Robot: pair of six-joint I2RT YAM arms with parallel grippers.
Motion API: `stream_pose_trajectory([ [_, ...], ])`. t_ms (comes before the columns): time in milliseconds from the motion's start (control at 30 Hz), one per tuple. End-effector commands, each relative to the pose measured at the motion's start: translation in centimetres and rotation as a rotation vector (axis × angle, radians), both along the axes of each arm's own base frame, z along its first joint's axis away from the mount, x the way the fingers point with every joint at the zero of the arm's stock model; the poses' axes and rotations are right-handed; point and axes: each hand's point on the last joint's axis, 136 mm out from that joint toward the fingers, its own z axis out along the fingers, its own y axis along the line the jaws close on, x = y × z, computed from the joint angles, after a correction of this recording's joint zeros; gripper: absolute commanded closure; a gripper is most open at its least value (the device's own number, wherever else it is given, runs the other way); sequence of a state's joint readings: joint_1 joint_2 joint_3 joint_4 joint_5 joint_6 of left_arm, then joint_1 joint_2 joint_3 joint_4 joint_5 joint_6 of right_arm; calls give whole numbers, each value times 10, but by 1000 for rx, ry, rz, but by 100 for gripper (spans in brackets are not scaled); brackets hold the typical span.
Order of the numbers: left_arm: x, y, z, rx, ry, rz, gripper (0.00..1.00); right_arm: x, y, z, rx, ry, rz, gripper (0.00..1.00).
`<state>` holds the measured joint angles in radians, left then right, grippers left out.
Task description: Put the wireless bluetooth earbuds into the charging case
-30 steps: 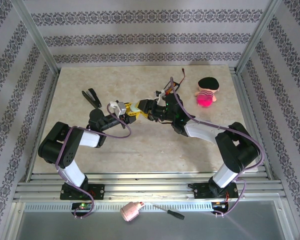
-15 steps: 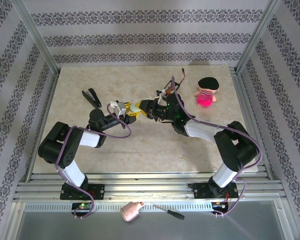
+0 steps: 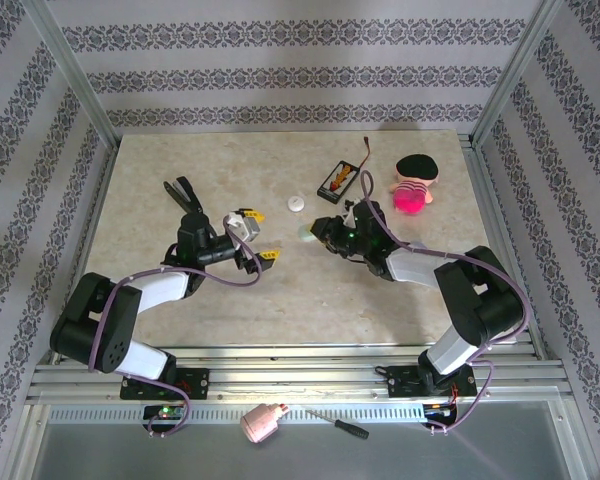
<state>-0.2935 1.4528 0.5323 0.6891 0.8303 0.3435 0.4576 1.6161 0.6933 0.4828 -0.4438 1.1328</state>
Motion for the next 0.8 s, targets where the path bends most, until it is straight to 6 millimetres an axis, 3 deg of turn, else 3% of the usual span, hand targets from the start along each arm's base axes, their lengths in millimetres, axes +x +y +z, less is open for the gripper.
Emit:
stream_pose_trajectory([
  [0, -18, -12, -9, 85, 41, -112, 0, -4, -15, -15, -78, -12, -14, 75],
  [133, -26, -15, -25, 230, 74, -149, 1, -14, -27, -51, -147, 56, -27, 75],
  [333, -31, -17, -27, 246, 72, -175, 1, -19, -34, -77, -184, 102, -40, 72],
  [433, -33, -19, -20, 226, 59, -185, 1, -19, -34, -76, -184, 102, -40, 64],
  [567, -29, -18, -15, 216, 39, -154, 1, -18, -42, -69, -220, 79, -59, 43],
  [667, -6, -7, -12, 213, 31, 2, 1, -20, -55, -59, -308, 52, -64, 31],
  [767, 20, 16, -9, 219, 4, 204, 1, -21, -73, -44, -447, -2, -56, 22],
])
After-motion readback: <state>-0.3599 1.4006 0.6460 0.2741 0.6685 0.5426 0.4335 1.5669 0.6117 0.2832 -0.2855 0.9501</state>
